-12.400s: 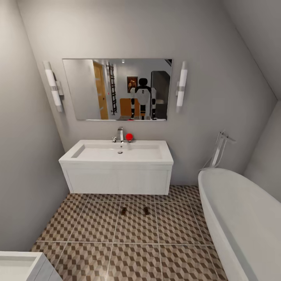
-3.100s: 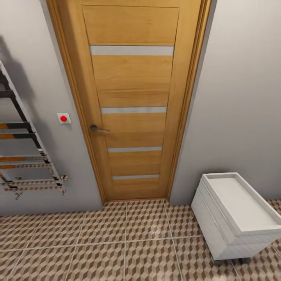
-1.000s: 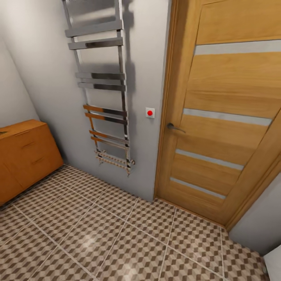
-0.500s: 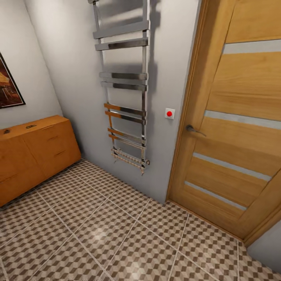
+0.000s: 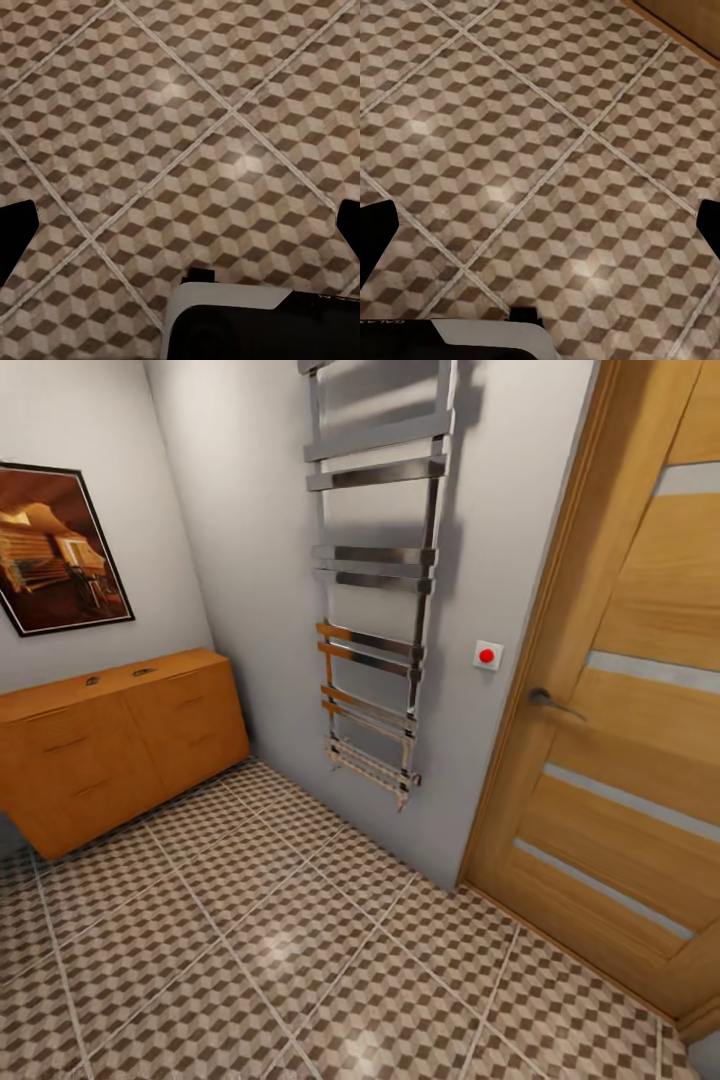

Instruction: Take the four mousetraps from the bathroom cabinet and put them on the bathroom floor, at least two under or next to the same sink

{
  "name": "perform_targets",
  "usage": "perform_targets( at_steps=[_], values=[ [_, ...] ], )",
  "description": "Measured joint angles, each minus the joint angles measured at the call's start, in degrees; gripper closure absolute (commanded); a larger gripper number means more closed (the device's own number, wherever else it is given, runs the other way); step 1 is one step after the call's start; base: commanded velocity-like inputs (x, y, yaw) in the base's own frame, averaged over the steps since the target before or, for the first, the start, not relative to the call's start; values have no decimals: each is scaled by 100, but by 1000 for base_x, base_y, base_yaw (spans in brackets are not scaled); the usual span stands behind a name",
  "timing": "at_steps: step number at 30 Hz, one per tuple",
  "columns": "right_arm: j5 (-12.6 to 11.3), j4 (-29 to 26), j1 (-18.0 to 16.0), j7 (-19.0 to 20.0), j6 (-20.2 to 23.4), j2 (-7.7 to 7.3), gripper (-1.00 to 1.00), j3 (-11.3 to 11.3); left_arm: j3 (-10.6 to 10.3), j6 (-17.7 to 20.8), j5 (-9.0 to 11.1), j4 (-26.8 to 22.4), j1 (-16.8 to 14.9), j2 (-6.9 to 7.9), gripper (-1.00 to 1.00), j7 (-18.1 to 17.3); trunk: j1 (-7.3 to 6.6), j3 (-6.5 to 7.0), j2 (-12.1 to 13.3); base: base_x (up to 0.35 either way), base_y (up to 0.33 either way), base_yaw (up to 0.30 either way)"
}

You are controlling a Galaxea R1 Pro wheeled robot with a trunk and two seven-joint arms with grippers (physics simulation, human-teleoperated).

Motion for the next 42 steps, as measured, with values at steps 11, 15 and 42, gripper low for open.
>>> perform_targets(
  at_steps=[11, 15, 42],
  values=[
    [2, 0, 0, 0, 0, 0, -100, 0, -1, 0, -1, -2, -1, -11, -100, 0, 0, 0, 0, 0, 0, 279],
    [0, 0, 0, 0, 0, 0, -100, 0, -1, 0, -1, -2, 1, -14, -100, 0, 0, 0, 0, 0, 0, 279],
    [5, 0, 0, 0, 0, 2, -100, 0, 0, 0, -1, 1, 0, -16, -100, -1, 0, 0, 0, 0, 0, 279]
  ],
)
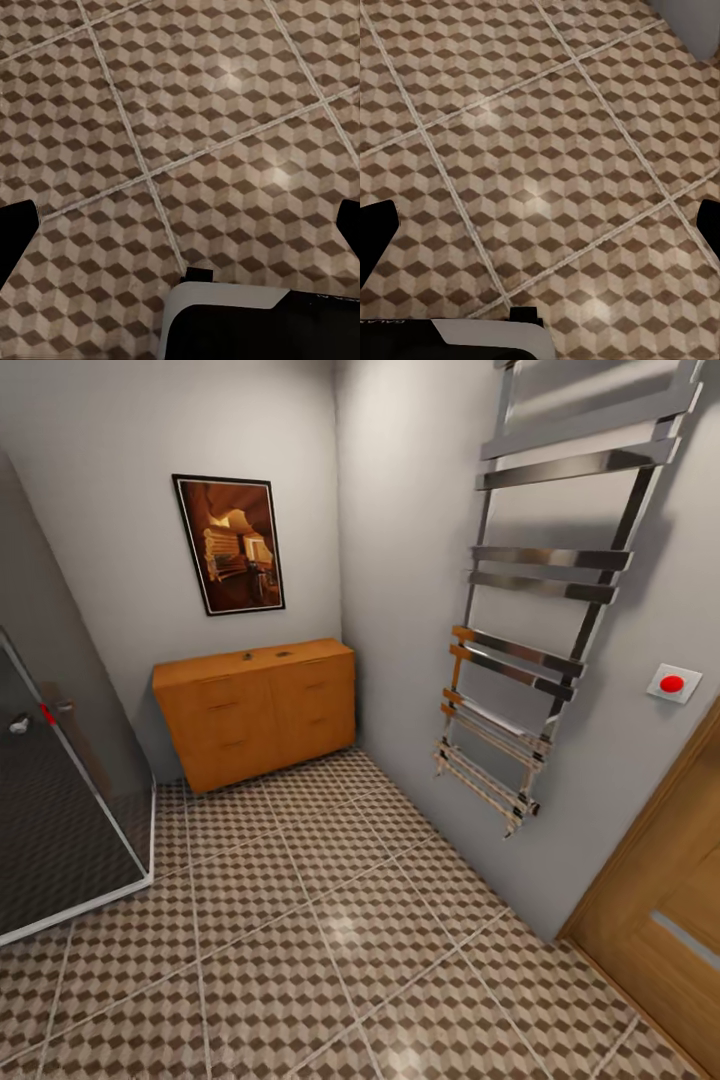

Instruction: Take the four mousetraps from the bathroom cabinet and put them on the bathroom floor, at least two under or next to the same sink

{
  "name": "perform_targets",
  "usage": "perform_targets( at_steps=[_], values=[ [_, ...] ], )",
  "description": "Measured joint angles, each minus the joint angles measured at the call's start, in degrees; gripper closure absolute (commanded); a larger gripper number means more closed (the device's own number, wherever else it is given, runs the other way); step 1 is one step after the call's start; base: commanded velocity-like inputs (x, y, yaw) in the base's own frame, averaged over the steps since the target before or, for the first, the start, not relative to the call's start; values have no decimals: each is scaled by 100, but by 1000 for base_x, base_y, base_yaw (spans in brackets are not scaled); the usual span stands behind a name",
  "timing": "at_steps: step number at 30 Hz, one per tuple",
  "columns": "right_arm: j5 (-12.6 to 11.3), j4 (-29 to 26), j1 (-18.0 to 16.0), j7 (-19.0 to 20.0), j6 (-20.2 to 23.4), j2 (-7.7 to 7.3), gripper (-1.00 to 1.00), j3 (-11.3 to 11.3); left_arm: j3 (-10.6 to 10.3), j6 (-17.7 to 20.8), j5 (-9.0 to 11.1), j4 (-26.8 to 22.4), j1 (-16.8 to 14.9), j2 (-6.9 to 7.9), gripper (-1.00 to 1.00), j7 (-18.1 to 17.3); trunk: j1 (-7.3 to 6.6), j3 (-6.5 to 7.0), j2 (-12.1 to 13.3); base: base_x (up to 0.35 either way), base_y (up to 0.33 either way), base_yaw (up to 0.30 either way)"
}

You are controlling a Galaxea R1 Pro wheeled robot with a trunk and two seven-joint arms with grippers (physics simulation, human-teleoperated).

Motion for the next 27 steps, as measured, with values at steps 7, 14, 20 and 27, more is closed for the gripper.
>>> perform_targets(
  at_steps=[7, 14, 20, 27],
  values=[
    [2, 0, 0, 0, 0, 5, -100, 0, 0, -1, 1, -1, 1, 0, -100, 1, 0, 0, 0, 0, 0, 277],
    [3, -2, 1, 0, 1, -1, -100, 0, 0, -1, 0, 0, -4, -4, -100, 0, 0, 0, 0, 0, 0, 130],
    [3, -3, 2, 0, 1, -2, -100, 1, 1, -1, 1, -1, -2, -8, -100, 0, -1, 0, 0, 20, -4, 26],
    [3, -3, 2, 0, -3, -2, -100, 5, 1, 0, 0, -1, -2, -9, -100, 0, -3, 0, 0, 195, -65, 6]
  ],
)
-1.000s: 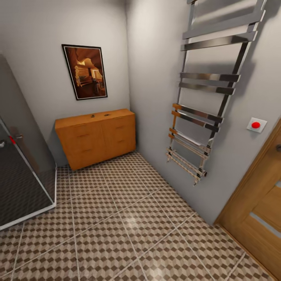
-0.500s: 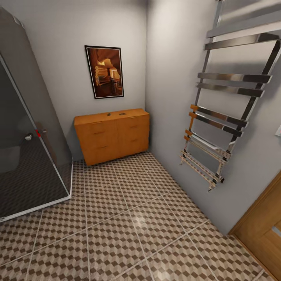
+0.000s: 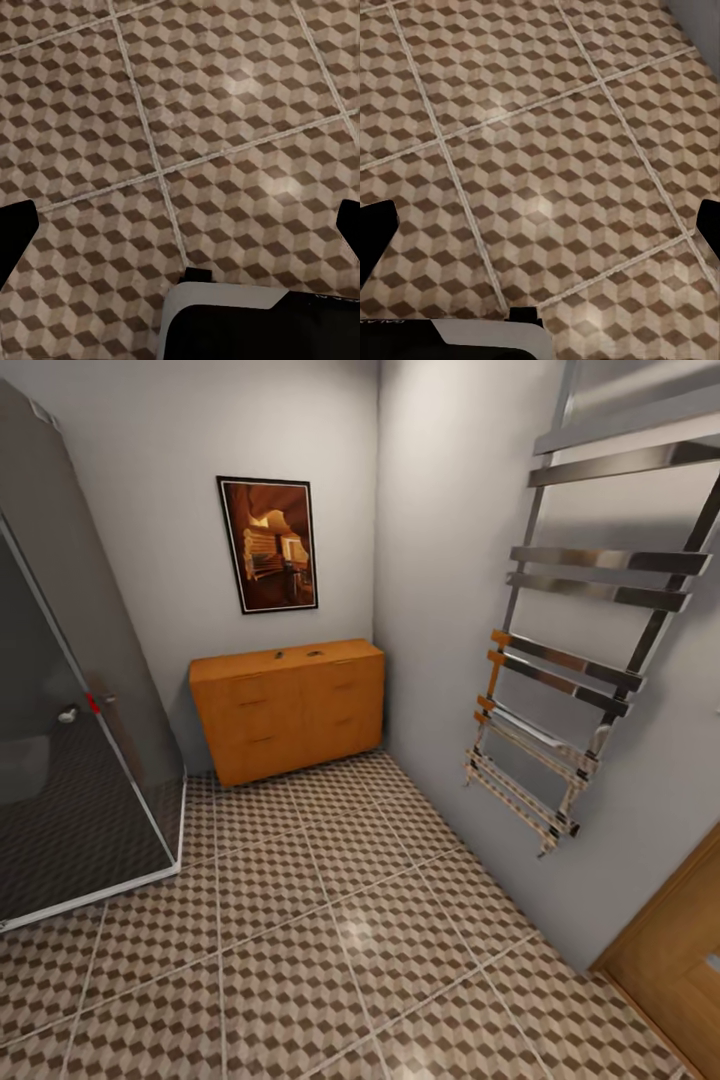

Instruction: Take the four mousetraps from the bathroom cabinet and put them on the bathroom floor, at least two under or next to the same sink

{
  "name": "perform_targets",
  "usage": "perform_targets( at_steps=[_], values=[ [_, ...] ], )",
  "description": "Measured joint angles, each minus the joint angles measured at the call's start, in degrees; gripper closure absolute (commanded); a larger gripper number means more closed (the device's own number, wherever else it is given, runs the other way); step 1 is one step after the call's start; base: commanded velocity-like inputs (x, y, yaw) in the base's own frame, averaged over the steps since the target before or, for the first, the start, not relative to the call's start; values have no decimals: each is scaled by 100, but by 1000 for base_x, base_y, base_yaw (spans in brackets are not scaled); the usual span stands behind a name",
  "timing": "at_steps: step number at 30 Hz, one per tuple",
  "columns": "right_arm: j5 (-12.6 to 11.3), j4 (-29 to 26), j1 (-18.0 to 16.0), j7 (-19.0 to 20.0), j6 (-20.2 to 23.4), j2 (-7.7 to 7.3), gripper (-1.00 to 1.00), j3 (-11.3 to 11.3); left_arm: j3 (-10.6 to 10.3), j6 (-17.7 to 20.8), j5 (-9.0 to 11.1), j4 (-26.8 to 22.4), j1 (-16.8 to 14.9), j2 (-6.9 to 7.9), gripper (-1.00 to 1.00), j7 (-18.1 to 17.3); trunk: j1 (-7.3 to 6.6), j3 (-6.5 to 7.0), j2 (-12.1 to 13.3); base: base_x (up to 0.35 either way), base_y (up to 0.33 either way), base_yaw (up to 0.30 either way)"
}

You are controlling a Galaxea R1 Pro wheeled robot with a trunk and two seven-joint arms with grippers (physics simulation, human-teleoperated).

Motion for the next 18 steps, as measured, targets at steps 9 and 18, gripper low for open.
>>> perform_targets(
  at_steps=[9, 18],
  values=[
    [5, 0, 0, 0, -3, 1, -100, 4, 0, -1, 0, 0, 1, 0, -100, 0, 0, 0, 0, 308, -56, 1],
    [9, 1, 0, 0, 3, 8, -100, 5, 0, -1, 0, -1, 0, 0, -100, 1, 0, 0, 0, 248, -7, 47]
  ],
)
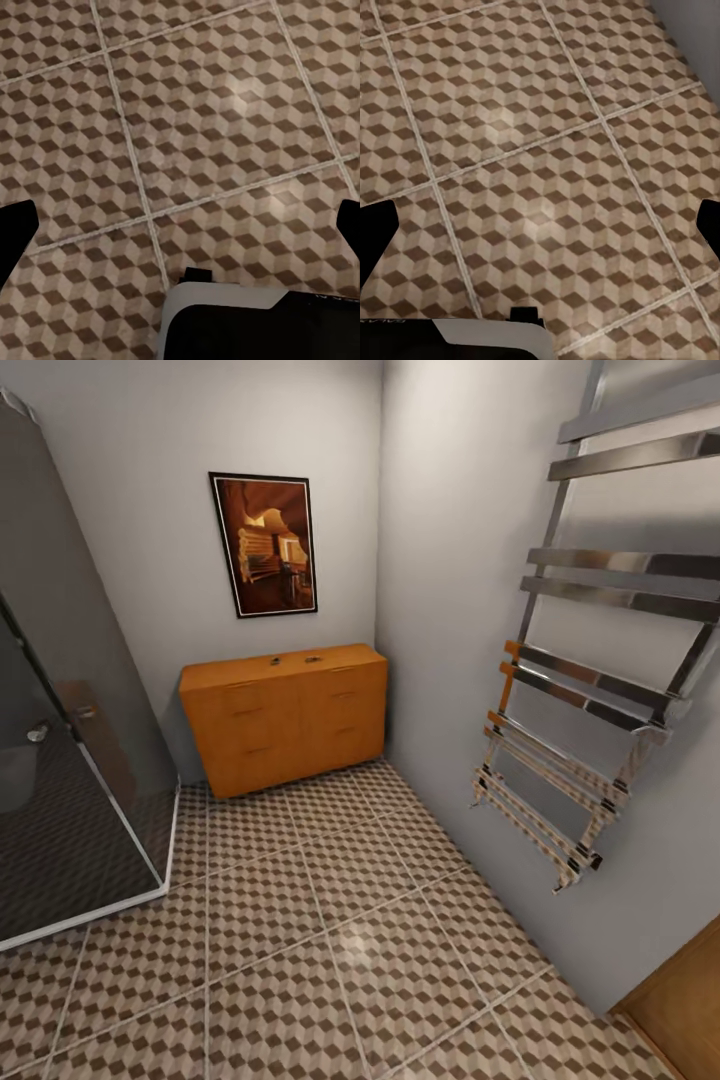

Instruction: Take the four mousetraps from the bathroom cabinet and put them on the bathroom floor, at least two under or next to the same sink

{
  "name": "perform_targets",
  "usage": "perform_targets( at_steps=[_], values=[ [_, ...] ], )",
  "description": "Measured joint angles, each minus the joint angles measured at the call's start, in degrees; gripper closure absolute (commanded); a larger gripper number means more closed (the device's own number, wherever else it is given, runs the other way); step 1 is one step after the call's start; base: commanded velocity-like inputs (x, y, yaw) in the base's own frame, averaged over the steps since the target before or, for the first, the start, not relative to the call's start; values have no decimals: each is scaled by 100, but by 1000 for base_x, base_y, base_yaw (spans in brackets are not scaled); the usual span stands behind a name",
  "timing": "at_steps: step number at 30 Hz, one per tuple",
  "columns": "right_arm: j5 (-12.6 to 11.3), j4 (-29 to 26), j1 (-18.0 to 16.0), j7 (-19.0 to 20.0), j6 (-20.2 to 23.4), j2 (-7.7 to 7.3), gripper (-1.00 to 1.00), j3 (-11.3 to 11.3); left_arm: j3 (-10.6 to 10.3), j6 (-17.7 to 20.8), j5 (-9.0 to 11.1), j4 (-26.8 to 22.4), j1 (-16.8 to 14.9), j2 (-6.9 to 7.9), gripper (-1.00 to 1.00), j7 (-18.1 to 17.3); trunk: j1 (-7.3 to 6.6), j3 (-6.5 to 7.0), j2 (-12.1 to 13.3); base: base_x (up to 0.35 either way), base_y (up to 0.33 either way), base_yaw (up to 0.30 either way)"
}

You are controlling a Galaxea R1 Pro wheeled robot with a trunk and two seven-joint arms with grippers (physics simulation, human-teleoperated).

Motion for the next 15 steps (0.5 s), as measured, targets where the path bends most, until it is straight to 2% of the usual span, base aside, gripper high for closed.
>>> perform_targets(
  at_steps=[15],
  values=[
    [1, 2, 0, 0, 1, 1, -100, 0, 0, 0, 0, 0, 1, 0, -100, 0, 0, 0, 0, 225, 0, 106]
  ],
)
